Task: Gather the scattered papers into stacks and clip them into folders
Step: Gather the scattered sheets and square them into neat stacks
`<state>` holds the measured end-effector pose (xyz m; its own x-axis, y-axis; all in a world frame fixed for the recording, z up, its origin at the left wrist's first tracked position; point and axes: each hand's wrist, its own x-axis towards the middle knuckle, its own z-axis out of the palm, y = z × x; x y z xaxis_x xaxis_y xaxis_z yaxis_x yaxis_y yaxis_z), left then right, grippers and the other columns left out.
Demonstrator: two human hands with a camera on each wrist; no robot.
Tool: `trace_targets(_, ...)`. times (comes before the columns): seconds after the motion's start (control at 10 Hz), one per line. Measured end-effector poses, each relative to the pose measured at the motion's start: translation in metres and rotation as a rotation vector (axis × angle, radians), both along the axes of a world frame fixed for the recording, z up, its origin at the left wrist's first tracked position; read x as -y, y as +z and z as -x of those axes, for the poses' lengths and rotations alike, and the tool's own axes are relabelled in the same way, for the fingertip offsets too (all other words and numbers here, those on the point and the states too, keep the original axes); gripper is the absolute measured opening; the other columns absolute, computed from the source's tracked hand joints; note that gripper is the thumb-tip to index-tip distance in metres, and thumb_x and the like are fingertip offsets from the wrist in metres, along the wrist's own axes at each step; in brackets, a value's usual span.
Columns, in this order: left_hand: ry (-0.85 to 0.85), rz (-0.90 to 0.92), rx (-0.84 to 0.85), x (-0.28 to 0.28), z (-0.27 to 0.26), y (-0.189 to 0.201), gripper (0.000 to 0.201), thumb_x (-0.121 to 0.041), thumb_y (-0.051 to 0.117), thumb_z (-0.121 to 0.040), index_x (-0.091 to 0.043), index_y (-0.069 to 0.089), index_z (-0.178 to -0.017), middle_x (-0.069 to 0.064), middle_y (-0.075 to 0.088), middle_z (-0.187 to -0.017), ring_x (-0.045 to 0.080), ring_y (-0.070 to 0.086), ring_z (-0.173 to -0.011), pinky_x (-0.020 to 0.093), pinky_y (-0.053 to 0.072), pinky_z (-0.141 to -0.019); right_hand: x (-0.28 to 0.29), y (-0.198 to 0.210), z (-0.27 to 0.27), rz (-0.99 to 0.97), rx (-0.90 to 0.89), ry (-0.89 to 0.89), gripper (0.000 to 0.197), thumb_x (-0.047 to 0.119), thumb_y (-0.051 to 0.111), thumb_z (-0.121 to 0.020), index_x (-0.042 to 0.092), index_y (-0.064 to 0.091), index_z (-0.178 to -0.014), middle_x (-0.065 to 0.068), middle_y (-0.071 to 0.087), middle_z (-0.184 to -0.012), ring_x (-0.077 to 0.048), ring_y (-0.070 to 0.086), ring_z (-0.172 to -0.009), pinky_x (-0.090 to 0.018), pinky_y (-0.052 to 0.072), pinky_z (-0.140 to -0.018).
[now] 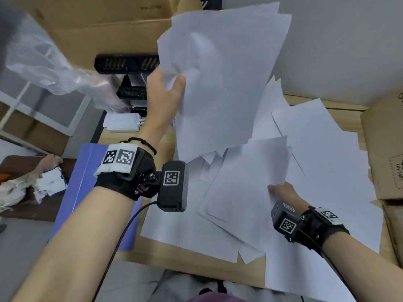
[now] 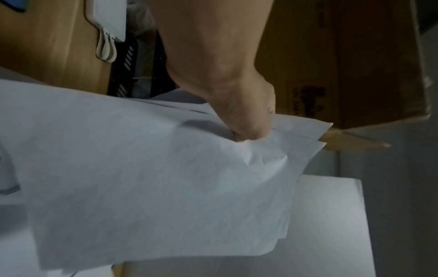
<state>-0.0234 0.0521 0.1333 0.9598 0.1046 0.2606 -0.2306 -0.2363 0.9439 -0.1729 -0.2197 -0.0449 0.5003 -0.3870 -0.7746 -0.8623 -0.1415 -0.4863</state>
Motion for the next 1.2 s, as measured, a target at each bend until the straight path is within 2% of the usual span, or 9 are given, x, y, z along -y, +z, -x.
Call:
trace_targets(0.2,0.105,0.192,-0.001,-0.046,0.003,0.019,0.022,-0.003,0.060,-0.082,-0.023,0.061,-0.093,-0.021,0.071,-0.083,0.003,0.066,-0.088,0.027,0.053,-0.085,-0.031,0.002,-0.011,-0.066,0.000,0.047,0.006,0.006,0.049,-0.095,0.003,0.050,-0.101,-0.011,0.054,-0.081,-0.023,0.051,-0.065,-0.028,0.042,-0.055)
trace_targets(0.3,0.187,0.370,-0.072,-0.064,0.000,0.023,0.025,-0.003,0.063,-0.082,-0.013,0.056,-0.104,0.004,0.065,-0.103,0.023,0.065,-0.100,0.035,0.055,-0.089,-0.041,0.002,-0.011,-0.135,-0.062,0.001,0.008,0.010,0.045,-0.098,0.012,0.051,-0.093,-0.004,0.054,-0.089,-0.022,0.061,-0.088,-0.022,0.050,-0.066)
trace_targets(0.4,0.186,0.518,-0.126,-0.078,-0.006,0.021,0.024,0.003,0.061,-0.081,-0.007,0.052,-0.100,0.008,0.060,-0.098,0.017,0.065,-0.088,0.031,0.056,-0.079,-0.047,0.008,-0.008,0.042,-0.056,0.385,0.014,0.012,0.045,-0.099,0.015,0.044,-0.085,0.000,0.050,-0.093,-0.023,0.061,-0.100,-0.030,0.045,-0.090)
trace_targets(0.5,0.055,0.496,-0.210,-0.084,-0.011,0.011,0.040,0.004,0.060,-0.082,0.006,0.053,-0.121,0.019,0.062,-0.112,0.029,0.066,-0.105,0.039,0.056,-0.090,-0.043,0.008,-0.002,-0.050,-0.052,0.236,0.012,0.009,0.052,-0.095,0.008,0.055,-0.084,-0.009,0.057,-0.083,-0.023,0.056,-0.070,-0.033,0.048,-0.069)
trace_targets(0.7,-0.165,0.171,-0.506,-0.068,0.000,-0.045,0.018,0.006,0.059,-0.082,-0.011,0.063,-0.087,-0.006,0.071,-0.072,0.008,0.069,-0.068,0.023,0.054,-0.066,-0.033,0.022,0.015,-0.185,-0.010,0.208,0.006,0.004,0.049,-0.098,0.005,0.054,-0.099,-0.006,0.067,-0.071,-0.015,0.060,-0.054,-0.018,0.046,-0.042)
trace_targets(0.8,-0.264,-0.049,-0.671,-0.064,0.008,-0.084,0.019,0.001,0.061,-0.086,-0.017,0.065,-0.092,-0.002,0.070,-0.082,0.007,0.067,-0.068,0.027,0.051,-0.071,-0.028,0.015,0.016,-0.253,0.021,0.160,0.019,0.015,0.059,-0.094,0.002,0.054,-0.107,-0.002,0.072,-0.066,-0.010,0.066,-0.049,-0.017,0.047,-0.044)
trace_targets(0.9,-0.345,-0.103,-0.756,-0.055,0.019,-0.111,0.020,-0.001,0.059,-0.088,-0.013,0.067,-0.102,0.005,0.073,-0.095,0.021,0.070,-0.083,0.032,0.053,-0.076,-0.021,0.003,0.020,-0.295,0.032,0.015,0.082,0.030,0.068,-0.089,0.025,0.013,-0.149,-0.009,0.060,-0.124,-0.021,0.070,-0.089,-0.029,0.054,-0.064)
trace_targets(1.1,-0.375,-0.073,-0.836,-0.037,0.023,-0.125,0.016,-0.001,0.060,-0.088,-0.015,0.067,-0.089,-0.003,0.073,-0.076,0.016,0.070,-0.070,0.029,0.053,-0.066,-0.019,0.003,0.017,-0.074,0.257,-0.060,0.023,0.019,0.052,-0.098,0.017,0.057,-0.120,-0.005,0.054,-0.134,-0.017,0.051,-0.118,-0.025,0.040,-0.089)
trace_targets(1.2,-0.355,-0.019,-0.847,-0.035,0.019,-0.125,0.015,-0.001,0.060,-0.089,-0.013,0.066,-0.094,-0.004,0.075,-0.076,0.018,0.070,-0.072,0.028,0.055,-0.064,-0.023,0.021,0.009,-0.312,0.318,0.076,0.040,0.048,0.044,-0.098,0.022,0.063,-0.123,0.003,0.064,-0.128,-0.013,0.057,-0.119,-0.033,0.037,-0.107)
